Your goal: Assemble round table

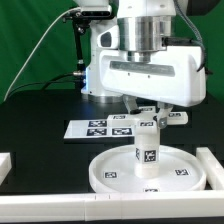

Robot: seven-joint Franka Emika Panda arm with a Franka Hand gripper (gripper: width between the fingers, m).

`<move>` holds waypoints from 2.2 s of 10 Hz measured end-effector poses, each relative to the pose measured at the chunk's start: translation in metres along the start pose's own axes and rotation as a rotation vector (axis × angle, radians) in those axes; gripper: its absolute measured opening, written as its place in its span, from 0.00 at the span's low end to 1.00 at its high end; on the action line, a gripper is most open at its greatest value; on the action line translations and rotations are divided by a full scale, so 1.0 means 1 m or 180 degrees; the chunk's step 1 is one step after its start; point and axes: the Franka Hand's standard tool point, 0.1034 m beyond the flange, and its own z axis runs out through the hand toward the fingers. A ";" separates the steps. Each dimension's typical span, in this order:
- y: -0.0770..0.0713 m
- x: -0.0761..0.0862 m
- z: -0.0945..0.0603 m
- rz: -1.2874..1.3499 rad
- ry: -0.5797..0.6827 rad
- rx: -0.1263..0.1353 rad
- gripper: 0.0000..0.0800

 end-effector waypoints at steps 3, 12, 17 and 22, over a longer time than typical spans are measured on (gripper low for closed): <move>0.001 0.000 0.000 0.0825 -0.0029 0.0057 0.56; -0.009 0.004 -0.028 -0.1886 -0.0074 0.0148 0.81; -0.009 0.004 -0.027 -0.3191 -0.0024 0.0134 0.81; -0.009 0.005 -0.025 -0.4238 -0.0018 -0.0033 0.81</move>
Offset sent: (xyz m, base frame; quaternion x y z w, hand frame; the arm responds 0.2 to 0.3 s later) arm 0.0000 0.0000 0.0000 0.0000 0.0000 0.0650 0.9979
